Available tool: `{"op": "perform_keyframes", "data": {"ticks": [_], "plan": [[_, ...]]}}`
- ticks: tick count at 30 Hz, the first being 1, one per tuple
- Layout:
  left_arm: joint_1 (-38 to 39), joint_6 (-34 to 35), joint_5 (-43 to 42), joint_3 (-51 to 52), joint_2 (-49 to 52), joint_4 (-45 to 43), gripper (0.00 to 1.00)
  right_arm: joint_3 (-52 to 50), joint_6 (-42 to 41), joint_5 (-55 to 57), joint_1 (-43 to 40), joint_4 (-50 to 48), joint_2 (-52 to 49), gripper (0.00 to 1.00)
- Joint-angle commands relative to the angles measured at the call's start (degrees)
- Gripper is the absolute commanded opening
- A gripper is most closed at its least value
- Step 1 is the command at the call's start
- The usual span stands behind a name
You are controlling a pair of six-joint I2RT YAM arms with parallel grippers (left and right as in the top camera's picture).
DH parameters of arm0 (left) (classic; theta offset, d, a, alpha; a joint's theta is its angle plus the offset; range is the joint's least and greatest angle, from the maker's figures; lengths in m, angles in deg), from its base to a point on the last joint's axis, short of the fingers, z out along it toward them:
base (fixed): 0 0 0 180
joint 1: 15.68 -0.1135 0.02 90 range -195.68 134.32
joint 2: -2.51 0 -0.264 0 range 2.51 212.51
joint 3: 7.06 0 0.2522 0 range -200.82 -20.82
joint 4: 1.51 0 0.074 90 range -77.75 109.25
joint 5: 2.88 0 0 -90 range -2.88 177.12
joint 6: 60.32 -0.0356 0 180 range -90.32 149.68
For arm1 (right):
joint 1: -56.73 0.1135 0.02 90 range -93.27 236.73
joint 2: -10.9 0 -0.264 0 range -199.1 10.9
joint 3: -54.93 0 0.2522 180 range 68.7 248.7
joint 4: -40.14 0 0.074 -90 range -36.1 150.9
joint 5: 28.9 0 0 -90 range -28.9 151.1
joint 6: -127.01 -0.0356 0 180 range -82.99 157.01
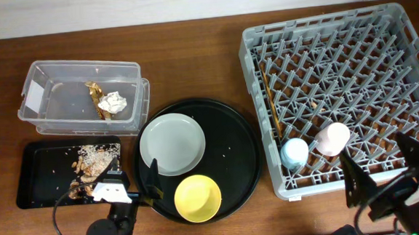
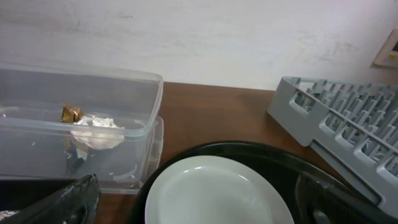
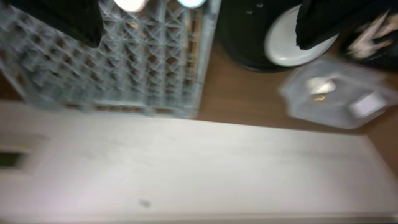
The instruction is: Sort waste into correct bins and load items into the dishwasher rack
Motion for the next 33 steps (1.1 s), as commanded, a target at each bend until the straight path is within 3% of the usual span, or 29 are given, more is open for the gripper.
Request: {"op": "perform_keyframes", "data": {"ticks": [1, 6, 11, 20, 24, 33], "plan": [[-0.28, -0.55, -0.61, 0.44, -0.50, -0.13, 0.99, -12.00, 0.22, -3.34, -8.48, -5.16, 6.64, 0.99], [-0.28, -0.55, -0.59, 0.44, -0.50, -0.13, 0.99, -30.34, 0.13, -9.70, -15.37, -17.64, 17.42, 0.99], [-0.28, -0.55, -0.61, 0.44, -0.50, -0.13, 0.99, -46.18, -0.24, -10.08, -16.22, -25.88, 26.73, 0.99], [-0.28, -0.55, -0.59, 0.44, -0.48, -0.13, 0.99, -67.19, -0.24, -10.08, -16.22, -47.17, 28.17, 0.99], [-0.28, -0.55, -0.59, 0.44, -0.48, -0.13, 0.99, -73.75, -0.24, -10.05, -16.22, -55.93, 28.17, 0.99], [-0.28, -0.55, -0.61, 0.44, -0.50, -0.13, 0.99, -73.96, -0.22, -10.03, -16.22, -55.28, 28.06, 0.99]]}}
